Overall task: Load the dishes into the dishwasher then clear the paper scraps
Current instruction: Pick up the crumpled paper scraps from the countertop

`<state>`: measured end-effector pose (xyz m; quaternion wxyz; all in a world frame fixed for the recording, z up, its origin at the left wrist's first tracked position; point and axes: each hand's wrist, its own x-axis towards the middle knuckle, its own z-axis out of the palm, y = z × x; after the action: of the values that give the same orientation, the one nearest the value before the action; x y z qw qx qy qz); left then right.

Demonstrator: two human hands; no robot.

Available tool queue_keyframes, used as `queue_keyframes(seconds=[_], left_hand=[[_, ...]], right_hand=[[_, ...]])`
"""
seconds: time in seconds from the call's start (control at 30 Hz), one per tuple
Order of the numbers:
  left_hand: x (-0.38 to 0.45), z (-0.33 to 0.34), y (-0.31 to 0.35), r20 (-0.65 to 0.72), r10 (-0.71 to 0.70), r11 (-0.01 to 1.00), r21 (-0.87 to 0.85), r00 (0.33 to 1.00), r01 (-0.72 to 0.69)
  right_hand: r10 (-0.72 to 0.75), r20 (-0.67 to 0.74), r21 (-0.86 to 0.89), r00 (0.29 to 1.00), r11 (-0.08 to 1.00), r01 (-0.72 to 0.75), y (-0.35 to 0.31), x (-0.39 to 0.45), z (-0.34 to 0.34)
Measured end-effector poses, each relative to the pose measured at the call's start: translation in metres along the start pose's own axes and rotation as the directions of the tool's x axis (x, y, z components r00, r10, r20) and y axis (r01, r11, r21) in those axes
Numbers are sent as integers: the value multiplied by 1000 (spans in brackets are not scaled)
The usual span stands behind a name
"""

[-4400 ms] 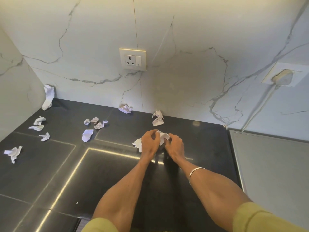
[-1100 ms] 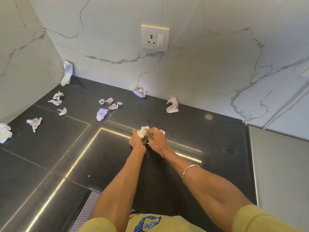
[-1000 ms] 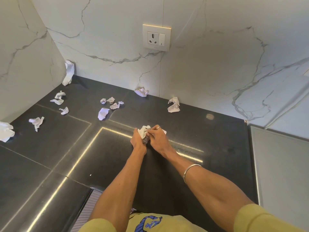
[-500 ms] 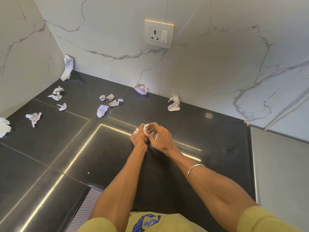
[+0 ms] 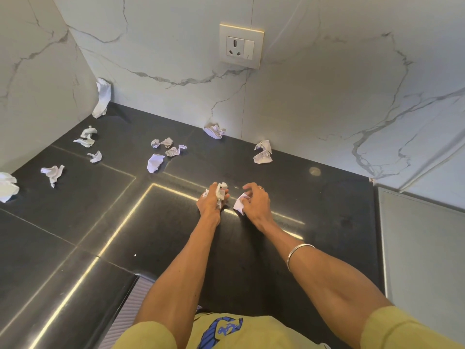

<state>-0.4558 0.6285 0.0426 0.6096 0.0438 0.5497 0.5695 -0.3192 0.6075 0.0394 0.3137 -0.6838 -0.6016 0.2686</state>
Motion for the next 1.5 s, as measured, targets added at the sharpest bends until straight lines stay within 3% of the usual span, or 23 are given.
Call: queue_keyframes(seconds=[0.17, 0.3, 0.4, 0.7, 0.83, 1.07, 1.13, 1.23, 1.33, 1.43, 1.5], left_hand=[[6, -4, -4, 5, -6, 999, 46, 1000, 6], [3, -4, -4, -54, 1, 991, 130, 999, 6], [-7, -5, -1, -24, -3, 995, 102, 1000, 5], [-18, -32, 15, 282, -134, 976, -127, 950, 176], [-16, -44, 16, 292, -174, 926, -277, 941, 257], [-14, -40, 14, 302, -141, 972, -140, 943, 190], [-13, -33, 11, 249, -114, 988, -73, 962, 136], [-9, -24, 10, 155, -110, 989, -79, 982, 123], [-8, -19, 20, 133, -129, 983, -114, 983, 144], [-1, -23, 26, 160, -152, 967, -181, 975, 181], [-1, -24, 27, 171, -146, 965, -194, 974, 178]], right_hand=[[69, -50, 142, 996, 988, -61, -9, 6, -4], [-27, -56, 207, 998, 978, 38, -27, 7, -5], [-109, -6, 164, 994, 980, 109, -38, 7, -1], [-326, 64, -32, 943, 944, 328, -65, -6, 27], [-380, 99, -128, 920, 912, 391, -71, -7, 30], [-462, 105, -222, 881, 852, 474, -65, -5, 27], [-460, 124, -200, 879, 856, 476, -65, -4, 29], [-387, 138, 20, 912, 921, 388, -63, 0, 25], [-314, -2, 105, 950, 944, 312, -63, 3, 17], [-201, -101, 57, 974, 977, 208, -59, 15, 16], [-184, -24, -42, 983, 982, 183, -53, 24, 19]])
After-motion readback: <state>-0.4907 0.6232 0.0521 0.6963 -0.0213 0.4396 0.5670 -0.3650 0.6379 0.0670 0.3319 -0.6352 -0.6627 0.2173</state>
